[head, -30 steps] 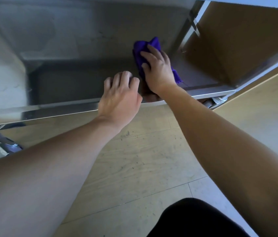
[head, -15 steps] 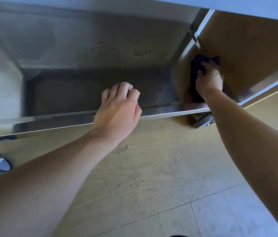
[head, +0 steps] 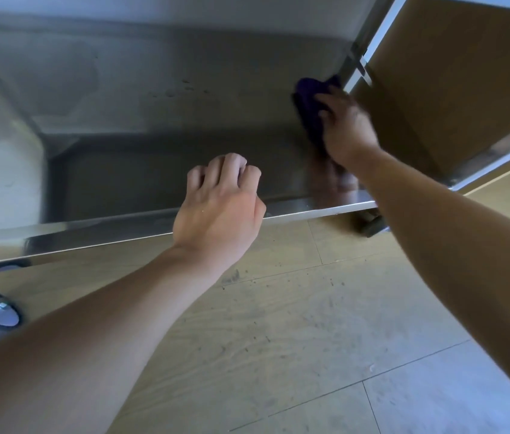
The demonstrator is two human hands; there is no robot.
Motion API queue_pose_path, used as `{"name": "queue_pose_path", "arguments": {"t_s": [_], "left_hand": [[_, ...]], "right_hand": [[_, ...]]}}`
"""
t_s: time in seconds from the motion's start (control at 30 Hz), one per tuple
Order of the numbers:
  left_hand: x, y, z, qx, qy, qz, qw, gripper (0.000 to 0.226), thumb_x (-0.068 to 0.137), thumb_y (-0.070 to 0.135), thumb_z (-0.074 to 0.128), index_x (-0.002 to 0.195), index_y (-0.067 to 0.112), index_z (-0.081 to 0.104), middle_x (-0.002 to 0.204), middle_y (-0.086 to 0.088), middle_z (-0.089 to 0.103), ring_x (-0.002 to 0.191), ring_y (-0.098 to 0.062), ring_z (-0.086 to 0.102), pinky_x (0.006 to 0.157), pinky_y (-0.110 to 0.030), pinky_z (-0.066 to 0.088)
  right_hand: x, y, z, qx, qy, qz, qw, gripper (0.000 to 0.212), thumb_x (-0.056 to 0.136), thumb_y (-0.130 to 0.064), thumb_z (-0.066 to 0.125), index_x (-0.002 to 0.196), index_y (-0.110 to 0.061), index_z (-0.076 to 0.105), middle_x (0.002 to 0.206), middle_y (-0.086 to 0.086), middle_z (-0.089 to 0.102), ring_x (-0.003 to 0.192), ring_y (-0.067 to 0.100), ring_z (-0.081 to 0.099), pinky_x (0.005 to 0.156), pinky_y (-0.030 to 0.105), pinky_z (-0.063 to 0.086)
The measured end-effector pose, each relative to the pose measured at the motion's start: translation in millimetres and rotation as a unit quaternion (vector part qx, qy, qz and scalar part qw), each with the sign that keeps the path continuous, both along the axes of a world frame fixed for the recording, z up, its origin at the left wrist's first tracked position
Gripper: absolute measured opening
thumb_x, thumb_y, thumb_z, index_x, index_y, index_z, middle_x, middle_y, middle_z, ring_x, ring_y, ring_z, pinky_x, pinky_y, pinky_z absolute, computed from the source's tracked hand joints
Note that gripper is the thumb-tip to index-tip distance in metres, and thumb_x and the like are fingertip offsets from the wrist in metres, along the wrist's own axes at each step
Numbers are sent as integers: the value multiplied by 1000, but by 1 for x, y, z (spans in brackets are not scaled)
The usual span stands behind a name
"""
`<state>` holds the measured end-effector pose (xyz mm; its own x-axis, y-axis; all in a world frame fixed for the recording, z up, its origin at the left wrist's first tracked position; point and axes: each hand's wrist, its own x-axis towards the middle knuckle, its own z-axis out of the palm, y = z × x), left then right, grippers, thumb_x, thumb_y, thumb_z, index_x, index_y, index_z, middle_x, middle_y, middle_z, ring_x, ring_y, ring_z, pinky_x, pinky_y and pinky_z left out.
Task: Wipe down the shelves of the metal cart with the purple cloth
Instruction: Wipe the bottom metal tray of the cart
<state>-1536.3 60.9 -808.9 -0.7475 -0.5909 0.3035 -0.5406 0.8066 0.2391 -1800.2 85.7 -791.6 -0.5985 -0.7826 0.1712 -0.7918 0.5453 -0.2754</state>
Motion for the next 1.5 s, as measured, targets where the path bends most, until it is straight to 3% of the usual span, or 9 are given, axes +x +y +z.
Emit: {"name": "queue_pose_path", "arguments": {"t_s": [0.23,0.3,0.47,0.53,0.93,1.07,1.27,1.37,1.5], "left_hand": [[-3,2,2,-16,-10,3,1000,23,90,18,41,102,11,60,114,-8,55,109,-30,52,93,-45,40],[-2,3,1,-19,-18,2,1000,23,90,19,41,102,11,59,115,-9,55,111,-30,52,93,-45,39],[1,0,3,-20,-31,-6,999,27,88,20,37,101,12,59,114,-9,56,112,-31,51,92,-44,37],[2,-2,3,-23,-33,-10,999,27,89,21,38,102,13,59,115,-9,56,112,-30,51,92,-43,38],[2,-3,2,23,-5,-27,999,30,89,16,36,103,10,62,115,-9,55,113,-29,52,95,-43,40],[16,-20,13,110,23,-53,992,31,94,13,48,122,9,60,126,-5,50,118,-22,50,105,-40,40],[88,-72,19,22,25,83,996,28,92,22,47,114,14,63,120,-4,58,109,-26,56,97,-45,42],[114,-81,7,78,70,114,988,22,92,20,44,100,13,64,117,-2,54,96,-28,62,85,-48,51],[109,-78,3,67,69,142,985,20,87,18,42,91,11,60,111,-5,55,108,-28,52,95,-44,41]], "right_hand": [[-29,15,2,23,-46,-215,975,45,99,-31,34,143,-24,38,160,2,15,143,37,17,118,39,17],[-9,-16,2,14,-45,-169,984,46,98,-32,36,143,-24,38,160,1,17,143,34,19,116,38,20],[70,-90,-2,25,-26,140,990,44,100,-31,39,144,-26,40,158,-2,24,142,28,26,114,33,22],[81,-96,-5,14,-33,171,985,44,100,-31,38,144,-27,40,158,-5,25,140,31,28,115,37,24],[7,-25,-1,18,-47,-129,990,45,101,-28,31,146,-28,34,160,-1,16,143,36,20,115,42,22],[26,-38,0,27,-39,-159,986,45,101,-27,30,146,-26,33,161,0,11,145,37,11,118,43,16],[46,-61,3,45,-47,-192,979,45,97,-24,34,142,-22,37,161,-2,12,143,39,13,116,48,22],[75,-94,-2,48,-26,-144,988,48,89,-30,39,137,-21,42,158,-2,21,145,31,17,114,43,19],[165,-136,0,25,3,63,998,44,97,-26,38,140,-21,43,157,-2,27,145,17,20,115,34,15]]}}
